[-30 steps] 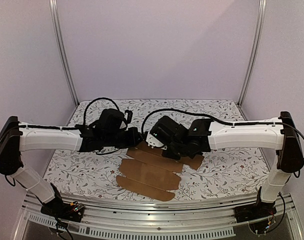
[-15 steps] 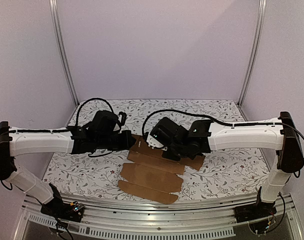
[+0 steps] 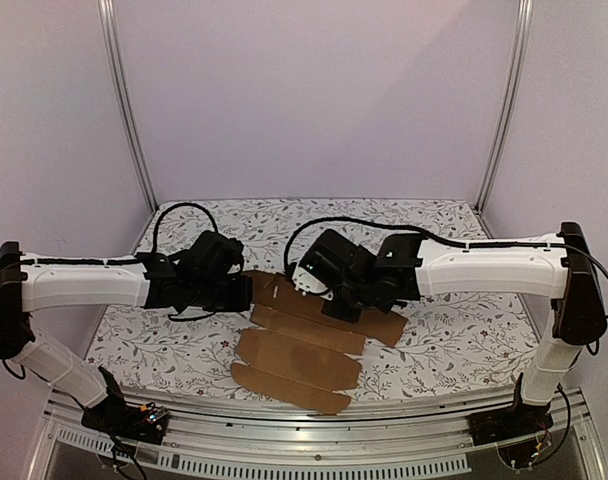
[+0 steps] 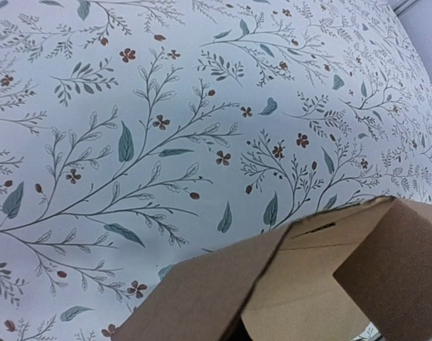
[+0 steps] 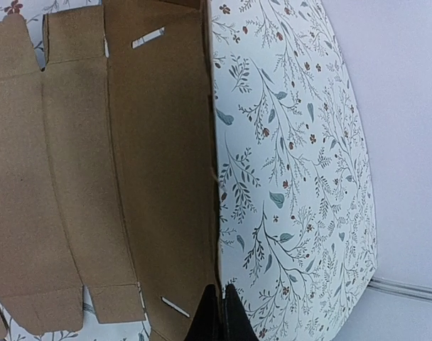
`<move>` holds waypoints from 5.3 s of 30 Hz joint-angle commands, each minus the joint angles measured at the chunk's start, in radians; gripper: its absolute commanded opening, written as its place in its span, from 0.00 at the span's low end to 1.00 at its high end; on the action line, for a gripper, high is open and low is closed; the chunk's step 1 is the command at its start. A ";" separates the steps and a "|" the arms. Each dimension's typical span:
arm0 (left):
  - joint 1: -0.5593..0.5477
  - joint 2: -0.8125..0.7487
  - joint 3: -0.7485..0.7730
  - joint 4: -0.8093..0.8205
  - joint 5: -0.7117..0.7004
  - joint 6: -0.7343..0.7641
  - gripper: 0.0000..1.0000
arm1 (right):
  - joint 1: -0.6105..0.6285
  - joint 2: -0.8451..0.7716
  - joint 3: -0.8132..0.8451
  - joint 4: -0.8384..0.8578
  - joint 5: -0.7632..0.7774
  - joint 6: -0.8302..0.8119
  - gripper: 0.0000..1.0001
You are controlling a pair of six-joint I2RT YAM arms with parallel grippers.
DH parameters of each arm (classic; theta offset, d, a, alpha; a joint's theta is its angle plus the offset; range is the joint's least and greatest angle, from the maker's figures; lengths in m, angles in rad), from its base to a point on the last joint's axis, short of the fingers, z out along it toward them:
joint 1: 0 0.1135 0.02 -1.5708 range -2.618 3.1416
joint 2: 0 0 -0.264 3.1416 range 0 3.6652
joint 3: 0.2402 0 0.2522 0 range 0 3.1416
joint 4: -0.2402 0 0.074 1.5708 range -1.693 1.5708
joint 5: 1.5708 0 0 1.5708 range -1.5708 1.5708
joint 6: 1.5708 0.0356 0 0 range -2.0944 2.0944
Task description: Fold the paper box
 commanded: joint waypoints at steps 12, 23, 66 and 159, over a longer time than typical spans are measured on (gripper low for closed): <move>0.001 0.109 -0.033 -0.005 -0.105 0.025 0.00 | -0.045 0.063 0.087 -0.105 -0.170 0.123 0.00; -0.012 0.137 -0.044 0.038 -0.052 0.020 0.00 | -0.068 0.068 0.125 -0.123 -0.235 0.176 0.00; -0.024 0.032 -0.149 0.220 -0.100 0.098 0.00 | -0.150 0.136 0.183 -0.220 -0.446 0.274 0.00; 0.002 -0.267 -0.103 -0.016 -0.160 0.135 0.00 | 0.013 0.067 -0.101 0.215 0.246 -0.230 0.00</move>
